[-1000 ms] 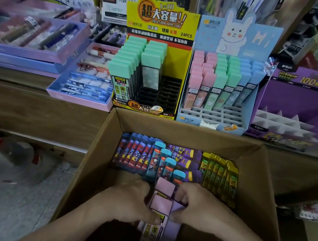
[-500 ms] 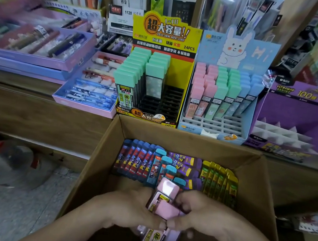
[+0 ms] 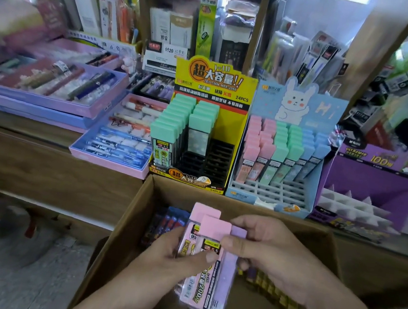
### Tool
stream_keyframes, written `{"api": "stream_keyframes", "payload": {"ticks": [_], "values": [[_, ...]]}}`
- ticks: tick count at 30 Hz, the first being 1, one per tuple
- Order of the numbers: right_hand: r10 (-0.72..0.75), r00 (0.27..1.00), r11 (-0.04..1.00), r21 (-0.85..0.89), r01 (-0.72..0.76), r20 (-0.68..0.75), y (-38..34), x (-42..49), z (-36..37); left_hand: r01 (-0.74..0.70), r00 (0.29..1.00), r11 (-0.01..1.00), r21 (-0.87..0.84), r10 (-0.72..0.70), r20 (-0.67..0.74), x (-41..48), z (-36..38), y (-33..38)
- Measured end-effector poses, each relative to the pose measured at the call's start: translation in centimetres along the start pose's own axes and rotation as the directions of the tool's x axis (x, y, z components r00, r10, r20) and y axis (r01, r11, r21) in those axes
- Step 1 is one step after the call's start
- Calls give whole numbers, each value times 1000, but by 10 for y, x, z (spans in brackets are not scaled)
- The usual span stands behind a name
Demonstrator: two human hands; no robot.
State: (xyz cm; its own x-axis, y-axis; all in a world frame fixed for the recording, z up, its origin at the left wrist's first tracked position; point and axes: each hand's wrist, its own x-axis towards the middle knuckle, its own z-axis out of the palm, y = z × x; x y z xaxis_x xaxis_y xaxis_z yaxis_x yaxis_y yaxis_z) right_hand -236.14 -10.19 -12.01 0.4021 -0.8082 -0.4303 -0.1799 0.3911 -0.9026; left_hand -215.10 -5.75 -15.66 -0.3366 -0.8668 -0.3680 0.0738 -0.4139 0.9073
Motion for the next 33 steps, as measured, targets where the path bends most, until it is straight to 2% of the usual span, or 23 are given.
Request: {"api": "stream_keyframes", "payload": {"ticks": [5, 9, 12, 17, 20, 27, 33], "values": [[-87, 996, 996, -20, 87, -23, -13, 7, -1, -35, 998, 997, -62, 32, -57, 1, -6, 5], [-136, 982, 986, -118, 120, -134, -20, 11, -5, -50, 980, 983, -177, 14, -196, 4, -14, 4], [-150, 975, 983, -133, 128, -165, -25, 13, -6, -93, 961, 960, -265, 17, -275, 4, -19, 4], [-167, 961, 978, -159, 134, -219, -34, 15, -5, -137, 929, 943, -304, 15, -370, 1, -20, 6], [-226, 938, 962, -210, 173, -264, -43, 13, -8, -102, 923, 949, -298, -21, -383, 0, -22, 5], [-493, 831, 821, -452, 348, -256, -82, 11, -14, -64, 925, 960, -271, -45, -377, 0, -22, 7], [-632, 732, 687, -621, 377, -254, -126, 27, -16, -63, 915, 965, -255, -46, -401, 0, -22, 10]]}}
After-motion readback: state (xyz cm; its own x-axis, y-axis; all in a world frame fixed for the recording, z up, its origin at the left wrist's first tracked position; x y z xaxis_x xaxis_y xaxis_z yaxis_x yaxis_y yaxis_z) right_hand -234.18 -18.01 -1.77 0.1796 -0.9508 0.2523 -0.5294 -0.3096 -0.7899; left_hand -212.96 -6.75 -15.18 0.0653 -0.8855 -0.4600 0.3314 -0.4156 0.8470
